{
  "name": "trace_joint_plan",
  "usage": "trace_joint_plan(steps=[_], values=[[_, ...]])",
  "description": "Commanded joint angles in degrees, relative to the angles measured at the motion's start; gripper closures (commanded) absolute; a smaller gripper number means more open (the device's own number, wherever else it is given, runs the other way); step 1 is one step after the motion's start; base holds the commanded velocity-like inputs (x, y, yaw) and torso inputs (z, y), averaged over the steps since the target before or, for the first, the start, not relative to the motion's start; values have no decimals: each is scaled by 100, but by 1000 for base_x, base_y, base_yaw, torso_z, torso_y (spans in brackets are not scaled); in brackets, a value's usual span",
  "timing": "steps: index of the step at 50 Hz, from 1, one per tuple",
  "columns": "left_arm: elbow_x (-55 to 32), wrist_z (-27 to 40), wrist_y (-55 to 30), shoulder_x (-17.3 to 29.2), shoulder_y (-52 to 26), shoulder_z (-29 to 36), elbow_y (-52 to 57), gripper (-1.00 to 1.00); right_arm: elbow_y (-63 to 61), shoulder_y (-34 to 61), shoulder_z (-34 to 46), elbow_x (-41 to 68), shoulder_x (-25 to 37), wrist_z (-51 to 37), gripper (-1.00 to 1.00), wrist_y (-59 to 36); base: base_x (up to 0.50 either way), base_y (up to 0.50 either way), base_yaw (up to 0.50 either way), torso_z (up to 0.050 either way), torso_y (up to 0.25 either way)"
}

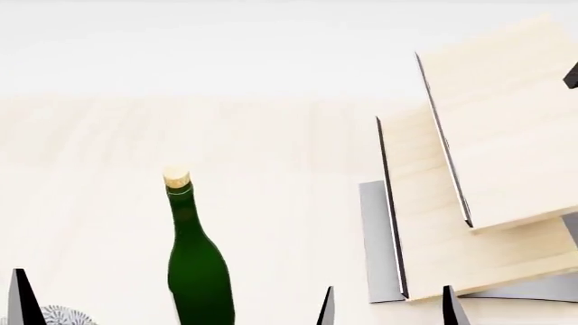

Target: Put the wine bottle on the wine rack.

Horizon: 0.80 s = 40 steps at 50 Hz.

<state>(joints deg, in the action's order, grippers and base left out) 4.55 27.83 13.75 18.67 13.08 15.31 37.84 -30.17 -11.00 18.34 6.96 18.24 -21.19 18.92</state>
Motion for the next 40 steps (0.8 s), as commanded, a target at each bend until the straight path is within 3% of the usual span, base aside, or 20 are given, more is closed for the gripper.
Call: trace_joint_plan(steps=[1, 40], values=[[-8, 22, -13, 24, -5, 10, 22, -100, -51, 7, 9, 40, 36, -22, -100, -37, 0, -102, 0, 0, 0], [-19, 100, 20, 91, -22, 70, -14, -100, 23, 20, 115, 26, 79, -72, -100, 29, 0, -102, 0, 0, 0]])
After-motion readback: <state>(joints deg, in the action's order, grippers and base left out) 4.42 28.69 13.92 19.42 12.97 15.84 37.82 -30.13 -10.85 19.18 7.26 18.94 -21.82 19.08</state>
